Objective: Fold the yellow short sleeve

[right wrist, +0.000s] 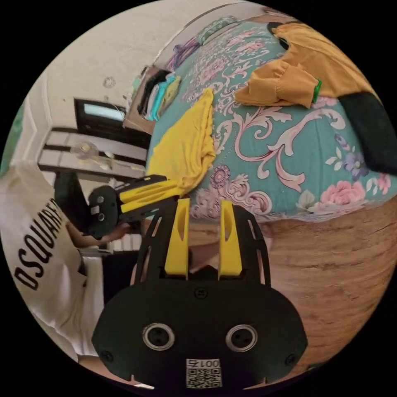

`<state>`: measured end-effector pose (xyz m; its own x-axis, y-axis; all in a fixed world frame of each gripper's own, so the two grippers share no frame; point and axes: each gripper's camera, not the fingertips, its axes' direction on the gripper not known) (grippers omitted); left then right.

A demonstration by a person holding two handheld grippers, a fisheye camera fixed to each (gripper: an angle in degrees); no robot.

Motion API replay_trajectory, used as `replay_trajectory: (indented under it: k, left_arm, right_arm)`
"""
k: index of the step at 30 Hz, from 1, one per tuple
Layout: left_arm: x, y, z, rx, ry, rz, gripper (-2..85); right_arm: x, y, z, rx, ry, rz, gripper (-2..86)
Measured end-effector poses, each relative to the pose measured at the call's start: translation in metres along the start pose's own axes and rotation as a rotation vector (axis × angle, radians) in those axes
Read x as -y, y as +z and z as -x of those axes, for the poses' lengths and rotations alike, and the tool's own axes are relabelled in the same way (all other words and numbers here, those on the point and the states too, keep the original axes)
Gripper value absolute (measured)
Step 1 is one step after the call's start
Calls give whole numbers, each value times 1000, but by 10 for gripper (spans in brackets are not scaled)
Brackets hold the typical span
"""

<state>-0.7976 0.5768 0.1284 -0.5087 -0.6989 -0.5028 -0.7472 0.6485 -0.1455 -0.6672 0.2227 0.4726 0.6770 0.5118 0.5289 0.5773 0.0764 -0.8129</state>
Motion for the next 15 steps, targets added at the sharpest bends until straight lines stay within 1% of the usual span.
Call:
replay_trajectory:
  k: [1,2,4,5,6,7,9,10,13,15]
  left_arm:
    - [-4,-6,10,-43,-46,-21,-9]
    - [-7,-9,15,-64,-66,-32,-9]
    - [-17,-19,32,-126,-135,-69,-9]
    - [-19,-21,36,-136,-145,-76,-9]
    - [-24,-25,41,-147,-160,-87,-9]
    - [-29,-30,45,-147,-172,-100,-9]
    - [-36,-37,51,-157,-183,-117,-8]
    - [-41,-41,54,-168,-191,-127,-8]
    - [-53,-51,62,-189,-209,-148,-9]
    - [-61,-56,66,-196,-212,-158,-9]
  right_arm:
    - [7,-6,-16,134,65,-63,106]
    - [11,-7,-26,204,113,-91,108]
    - [22,-7,-68,482,344,-224,116]
    - [23,-5,-77,544,397,-254,118]
    - [26,0,-92,627,502,-297,123]
    - [30,5,-102,658,570,-307,127]
    - [39,11,-107,644,616,-263,136]
    - [46,15,-110,669,628,-244,140]
    - [67,26,-125,777,691,-269,146]
    - [87,34,-135,799,709,-273,145]
